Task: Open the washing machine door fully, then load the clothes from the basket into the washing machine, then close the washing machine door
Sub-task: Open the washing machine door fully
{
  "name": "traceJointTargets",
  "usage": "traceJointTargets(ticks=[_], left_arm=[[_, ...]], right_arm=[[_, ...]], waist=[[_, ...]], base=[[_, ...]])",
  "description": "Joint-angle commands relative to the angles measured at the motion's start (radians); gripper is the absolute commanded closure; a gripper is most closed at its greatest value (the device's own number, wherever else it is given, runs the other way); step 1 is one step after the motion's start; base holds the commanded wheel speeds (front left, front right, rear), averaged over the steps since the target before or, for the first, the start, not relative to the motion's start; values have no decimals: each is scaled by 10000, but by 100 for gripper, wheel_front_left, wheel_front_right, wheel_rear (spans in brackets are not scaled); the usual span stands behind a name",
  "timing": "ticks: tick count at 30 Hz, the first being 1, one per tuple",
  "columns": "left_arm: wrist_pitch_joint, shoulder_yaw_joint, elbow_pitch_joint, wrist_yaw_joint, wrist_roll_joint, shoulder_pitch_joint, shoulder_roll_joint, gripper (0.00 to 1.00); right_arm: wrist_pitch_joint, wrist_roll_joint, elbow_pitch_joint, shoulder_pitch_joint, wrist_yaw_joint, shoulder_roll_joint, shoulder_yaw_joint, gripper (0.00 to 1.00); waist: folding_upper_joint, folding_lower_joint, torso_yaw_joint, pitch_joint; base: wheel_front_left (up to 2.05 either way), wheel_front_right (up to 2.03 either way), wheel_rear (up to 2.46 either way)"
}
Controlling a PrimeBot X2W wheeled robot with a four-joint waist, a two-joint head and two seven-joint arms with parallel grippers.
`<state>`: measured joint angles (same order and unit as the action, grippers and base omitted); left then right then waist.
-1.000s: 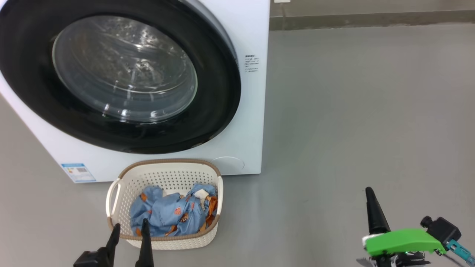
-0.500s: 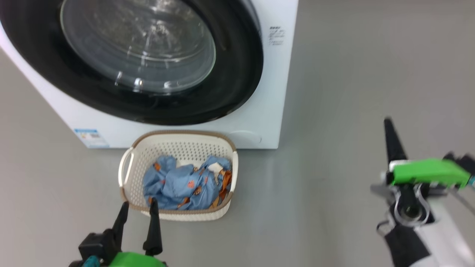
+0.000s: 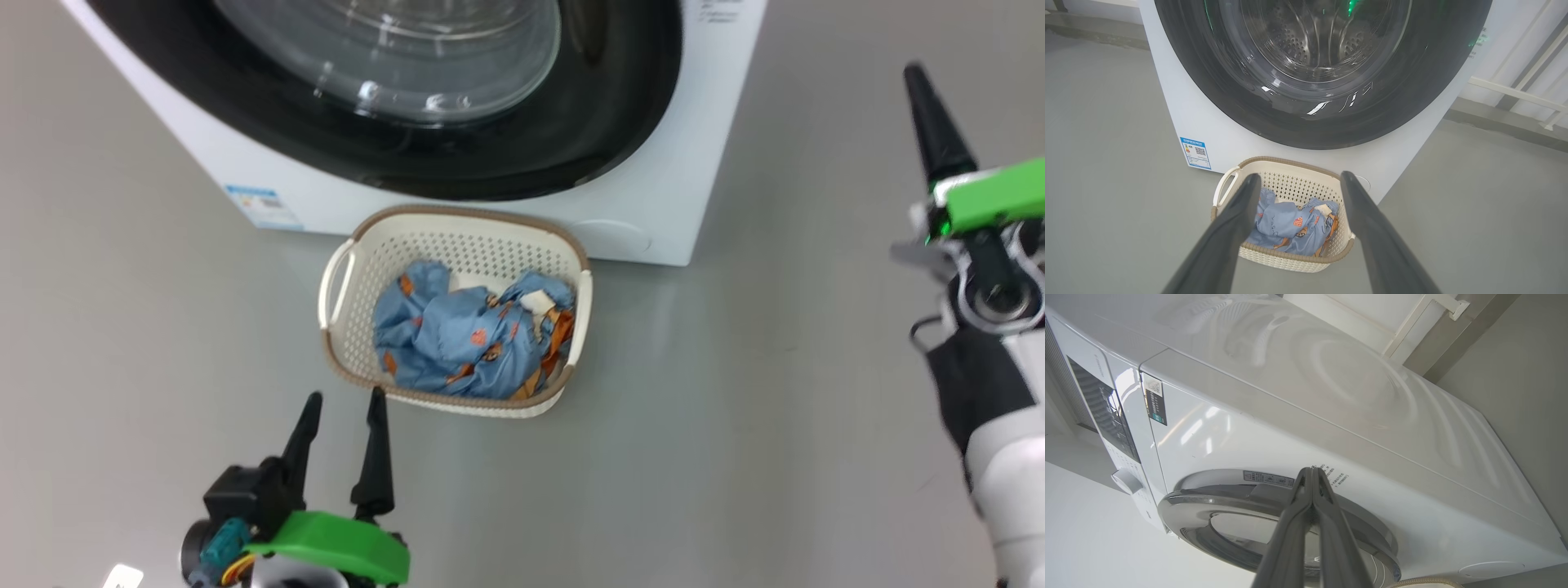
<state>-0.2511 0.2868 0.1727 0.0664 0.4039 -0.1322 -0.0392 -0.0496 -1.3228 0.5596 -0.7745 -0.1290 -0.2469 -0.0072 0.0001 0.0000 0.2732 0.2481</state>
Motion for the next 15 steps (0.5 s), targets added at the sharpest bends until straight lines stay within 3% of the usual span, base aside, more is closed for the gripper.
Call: traceJointTargets(ticks=[1, 15], left_arm=[[-107, -171, -358, 110, 107, -437, -110, 0], [-107, 458, -763, 419, 640, -983, -110, 0]], right_arm=[[-196, 80, -199, -491, -17, -91, 173, 100], [-1682, 17, 165, -2850, -17, -426, 323, 100]], waist=[[-1, 0, 505, 525], [-1, 0, 1175, 1600]], base=[[0, 0, 0], [0, 0, 0]])
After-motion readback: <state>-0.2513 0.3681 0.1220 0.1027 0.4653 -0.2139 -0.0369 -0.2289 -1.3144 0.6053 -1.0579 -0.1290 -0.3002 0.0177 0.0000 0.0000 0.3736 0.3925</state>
